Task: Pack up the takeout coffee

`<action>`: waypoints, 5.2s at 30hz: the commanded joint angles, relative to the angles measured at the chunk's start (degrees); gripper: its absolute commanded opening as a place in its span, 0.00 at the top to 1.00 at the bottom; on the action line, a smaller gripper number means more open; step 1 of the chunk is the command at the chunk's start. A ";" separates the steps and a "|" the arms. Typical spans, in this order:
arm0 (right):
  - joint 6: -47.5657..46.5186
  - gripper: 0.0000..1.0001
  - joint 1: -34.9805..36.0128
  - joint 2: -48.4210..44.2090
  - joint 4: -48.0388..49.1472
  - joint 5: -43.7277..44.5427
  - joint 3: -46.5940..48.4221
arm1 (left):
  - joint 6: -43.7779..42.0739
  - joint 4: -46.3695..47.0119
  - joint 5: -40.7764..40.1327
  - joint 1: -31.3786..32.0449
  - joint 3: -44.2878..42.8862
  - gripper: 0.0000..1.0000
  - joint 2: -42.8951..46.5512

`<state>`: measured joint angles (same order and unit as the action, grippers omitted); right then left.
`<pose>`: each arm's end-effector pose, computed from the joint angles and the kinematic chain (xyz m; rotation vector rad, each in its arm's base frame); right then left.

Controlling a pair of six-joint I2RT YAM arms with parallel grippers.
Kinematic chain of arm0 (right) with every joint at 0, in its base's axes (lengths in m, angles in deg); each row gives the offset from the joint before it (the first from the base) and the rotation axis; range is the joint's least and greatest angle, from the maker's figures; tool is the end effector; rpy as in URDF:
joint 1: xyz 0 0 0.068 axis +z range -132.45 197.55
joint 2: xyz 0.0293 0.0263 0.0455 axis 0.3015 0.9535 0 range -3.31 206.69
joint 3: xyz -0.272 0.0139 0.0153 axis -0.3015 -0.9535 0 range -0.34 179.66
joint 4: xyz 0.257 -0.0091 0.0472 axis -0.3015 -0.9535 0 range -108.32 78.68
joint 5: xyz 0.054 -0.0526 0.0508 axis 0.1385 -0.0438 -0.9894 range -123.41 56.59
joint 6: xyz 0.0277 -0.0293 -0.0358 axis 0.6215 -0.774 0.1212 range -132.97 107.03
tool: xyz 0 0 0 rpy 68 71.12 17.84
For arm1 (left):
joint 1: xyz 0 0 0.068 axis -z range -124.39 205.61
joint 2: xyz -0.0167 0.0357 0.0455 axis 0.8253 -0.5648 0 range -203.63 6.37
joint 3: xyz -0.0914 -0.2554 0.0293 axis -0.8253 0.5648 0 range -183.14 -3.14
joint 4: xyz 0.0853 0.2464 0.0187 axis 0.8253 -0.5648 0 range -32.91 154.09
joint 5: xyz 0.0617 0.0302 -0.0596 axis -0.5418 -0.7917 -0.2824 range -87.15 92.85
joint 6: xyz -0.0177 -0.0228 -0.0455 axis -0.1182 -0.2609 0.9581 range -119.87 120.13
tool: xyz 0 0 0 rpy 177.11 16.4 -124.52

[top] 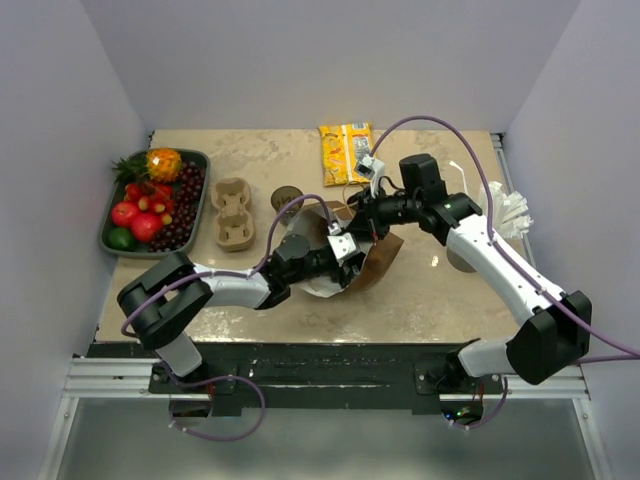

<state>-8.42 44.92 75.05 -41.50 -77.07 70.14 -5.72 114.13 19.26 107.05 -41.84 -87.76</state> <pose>0.2517 0.1581 0.3363 -0.8625 2.0871 1.1505 0.2011 -0.2683 0.1990 1.0200 1.3978 -0.8331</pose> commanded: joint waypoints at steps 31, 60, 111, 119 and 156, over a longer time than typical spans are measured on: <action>-7.45 1.00 -1.45 4.16 -2.61 -9.51 8.26 | 3.03 -1.52 10.75 -0.55 -9.64 0.01 2.19; -1.48 1.00 -3.65 -1.28 3.01 9.29 4.14 | 4.36 -26.31 2.31 -2.49 -24.76 0.01 -0.27; -0.69 1.00 -16.48 9.26 -0.41 6.75 8.89 | 2.68 -44.94 6.01 -6.62 -39.70 0.01 9.75; -1.39 0.74 -17.71 10.31 -1.55 7.18 10.03 | 0.05 -46.35 4.96 -7.93 -43.39 0.01 10.54; -2.54 0.57 -18.06 9.43 0.47 5.78 10.73 | 12.53 -66.12 14.80 -25.60 -56.84 0.56 -4.84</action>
<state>-10.14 27.00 84.87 -42.15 -70.90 79.60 5.76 50.17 30.80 81.44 -98.62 -94.62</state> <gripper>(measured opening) 0.436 0.509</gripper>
